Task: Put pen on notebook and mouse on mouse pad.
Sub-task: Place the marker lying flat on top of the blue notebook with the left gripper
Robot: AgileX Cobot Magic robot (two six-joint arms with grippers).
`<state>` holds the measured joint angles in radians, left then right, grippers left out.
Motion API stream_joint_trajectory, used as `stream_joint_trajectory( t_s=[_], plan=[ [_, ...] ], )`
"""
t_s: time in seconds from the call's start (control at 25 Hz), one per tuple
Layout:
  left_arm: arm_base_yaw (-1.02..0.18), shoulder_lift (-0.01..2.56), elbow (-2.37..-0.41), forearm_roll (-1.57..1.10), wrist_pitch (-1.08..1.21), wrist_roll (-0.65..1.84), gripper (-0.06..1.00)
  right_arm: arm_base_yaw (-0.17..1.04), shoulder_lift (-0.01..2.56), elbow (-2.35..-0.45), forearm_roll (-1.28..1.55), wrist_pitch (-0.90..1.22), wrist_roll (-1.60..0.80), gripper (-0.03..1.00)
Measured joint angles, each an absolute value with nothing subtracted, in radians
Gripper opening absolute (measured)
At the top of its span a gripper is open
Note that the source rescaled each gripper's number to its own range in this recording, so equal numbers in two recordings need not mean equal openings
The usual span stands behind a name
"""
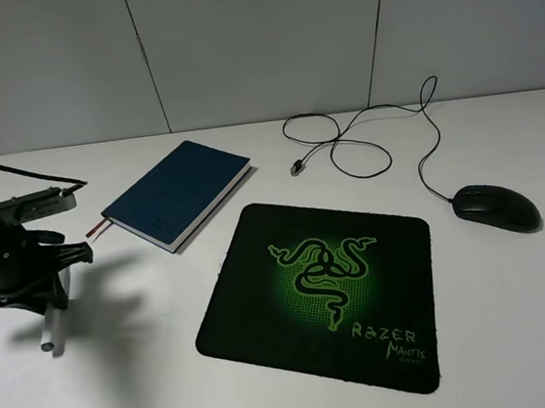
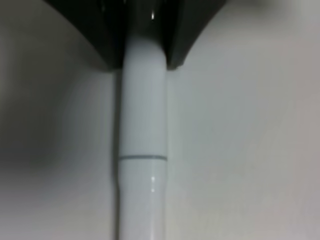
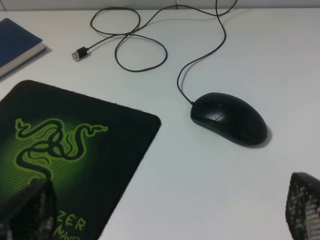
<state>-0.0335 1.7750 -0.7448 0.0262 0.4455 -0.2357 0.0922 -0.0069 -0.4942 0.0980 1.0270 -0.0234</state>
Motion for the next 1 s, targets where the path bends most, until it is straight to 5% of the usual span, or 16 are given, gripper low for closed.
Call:
stream_joint_trajectory(
  t_s=[0.44,1.0],
  plan=[
    [-0.034,1.480,-0.758,0.025,0.657,-0.162,0.00,0.092,-0.007,-0.494,0.098,1.027,-0.023,1.00],
    [-0.041,1.545,-1.137,-0.068,1.018,0.105,0.00,0.092,-0.007,-0.494,0.098,1.027,-0.023,1.00]
  ],
)
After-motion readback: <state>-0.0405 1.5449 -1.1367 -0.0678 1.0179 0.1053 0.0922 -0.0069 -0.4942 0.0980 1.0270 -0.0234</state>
